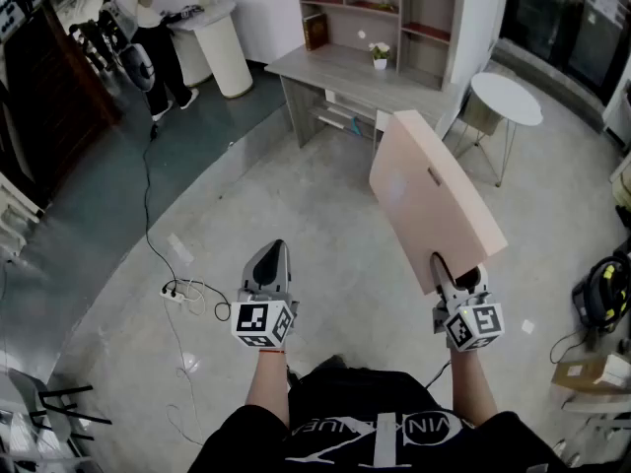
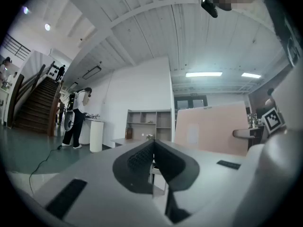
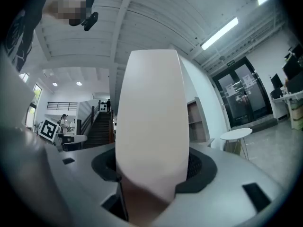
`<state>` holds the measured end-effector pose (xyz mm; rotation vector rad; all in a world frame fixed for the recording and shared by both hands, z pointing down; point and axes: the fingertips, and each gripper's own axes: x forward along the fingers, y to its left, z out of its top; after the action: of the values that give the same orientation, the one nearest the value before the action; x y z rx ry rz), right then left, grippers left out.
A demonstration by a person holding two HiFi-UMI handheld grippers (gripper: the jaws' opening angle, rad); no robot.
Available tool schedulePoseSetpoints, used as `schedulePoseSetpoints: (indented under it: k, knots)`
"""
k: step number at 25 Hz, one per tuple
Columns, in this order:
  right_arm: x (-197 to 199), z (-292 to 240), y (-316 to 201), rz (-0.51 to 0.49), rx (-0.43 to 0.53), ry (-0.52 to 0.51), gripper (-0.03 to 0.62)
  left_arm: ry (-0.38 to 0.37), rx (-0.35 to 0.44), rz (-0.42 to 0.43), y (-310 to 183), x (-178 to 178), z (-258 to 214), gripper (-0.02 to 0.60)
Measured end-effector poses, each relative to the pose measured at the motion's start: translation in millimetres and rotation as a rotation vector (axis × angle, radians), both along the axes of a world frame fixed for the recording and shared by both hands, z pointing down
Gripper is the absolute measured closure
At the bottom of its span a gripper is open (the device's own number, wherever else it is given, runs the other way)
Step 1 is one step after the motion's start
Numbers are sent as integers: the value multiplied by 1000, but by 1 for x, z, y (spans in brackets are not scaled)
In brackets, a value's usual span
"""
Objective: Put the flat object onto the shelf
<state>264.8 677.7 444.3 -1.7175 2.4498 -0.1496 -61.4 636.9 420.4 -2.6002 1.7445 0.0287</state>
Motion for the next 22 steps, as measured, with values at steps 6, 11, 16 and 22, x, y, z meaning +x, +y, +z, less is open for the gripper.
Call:
schedulePoseSetpoints:
  k: [6,11,16,22]
  knots:
    - [1,0,-7,-14,1,17,313,6,-19,-10,-5,6,9,577]
    - [3,4,-9,-21,-8,-12,312,8,-30,-13,0,7,14,578]
    - [8,10,-15,-17,-24,-25,310,17,-52,-34,-7,2,24,578]
    - [14,21,-51,-6,-43,-21,311,18,-60,-25,-50,8,35,578]
